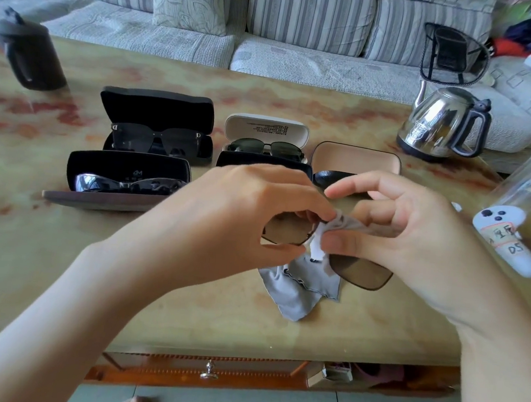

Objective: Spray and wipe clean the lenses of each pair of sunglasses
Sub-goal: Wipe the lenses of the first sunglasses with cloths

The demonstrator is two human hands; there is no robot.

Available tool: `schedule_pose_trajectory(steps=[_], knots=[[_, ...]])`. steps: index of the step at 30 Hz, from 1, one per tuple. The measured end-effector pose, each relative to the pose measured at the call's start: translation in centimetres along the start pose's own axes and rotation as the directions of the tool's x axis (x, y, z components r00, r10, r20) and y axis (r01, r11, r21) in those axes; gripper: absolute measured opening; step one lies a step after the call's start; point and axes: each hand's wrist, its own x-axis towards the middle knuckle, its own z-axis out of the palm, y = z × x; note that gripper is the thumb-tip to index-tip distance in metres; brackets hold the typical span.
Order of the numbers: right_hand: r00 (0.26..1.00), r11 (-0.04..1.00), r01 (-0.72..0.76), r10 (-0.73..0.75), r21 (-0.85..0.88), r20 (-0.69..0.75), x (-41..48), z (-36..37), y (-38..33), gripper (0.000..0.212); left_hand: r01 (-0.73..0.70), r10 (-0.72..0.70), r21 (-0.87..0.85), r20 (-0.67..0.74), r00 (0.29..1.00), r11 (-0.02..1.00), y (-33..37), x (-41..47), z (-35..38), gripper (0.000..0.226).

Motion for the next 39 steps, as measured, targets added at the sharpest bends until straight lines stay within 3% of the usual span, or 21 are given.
schedule_pose_trajectory(steps=[11,25,29,33,39], knots=[[0.999,0.998,0.030,-0.032,0.054,0.038,-0.2,-0.3,0.1,0.033,0.036,-0.034,-0.039,0.033,0.999,0.999,-0.2,-0.2,-0.4,0.036],[0.992,0.992,0.067,-0.055,0.104,-0.115,-0.7,-1.9,1.1,0.026,0.104,-0.104,-0.083,-0.002,0.995,0.991,-1.1,-0.5,-1.2,0.034],[0.963,0.987,0.086,-0.047,0.137,-0.266,-0.6,-2.7,1.5,0.021,0.099,-0.101,-0.063,-0.028,0.994,0.993,-1.6,-0.6,-1.8,0.026],[0.930,0.986,0.094,-0.037,0.140,-0.366,-0.7,-3.2,2.0,0.032,0.113,-0.115,-0.076,-0.024,0.993,0.991,-1.9,-0.7,-2.0,0.031],[0.928,0.992,0.092,-0.052,0.091,-0.370,-0.7,-2.7,2.3,0.021,0.155,-0.161,-0.138,-0.037,0.986,0.978,-2.2,-0.8,-2.0,0.032]])
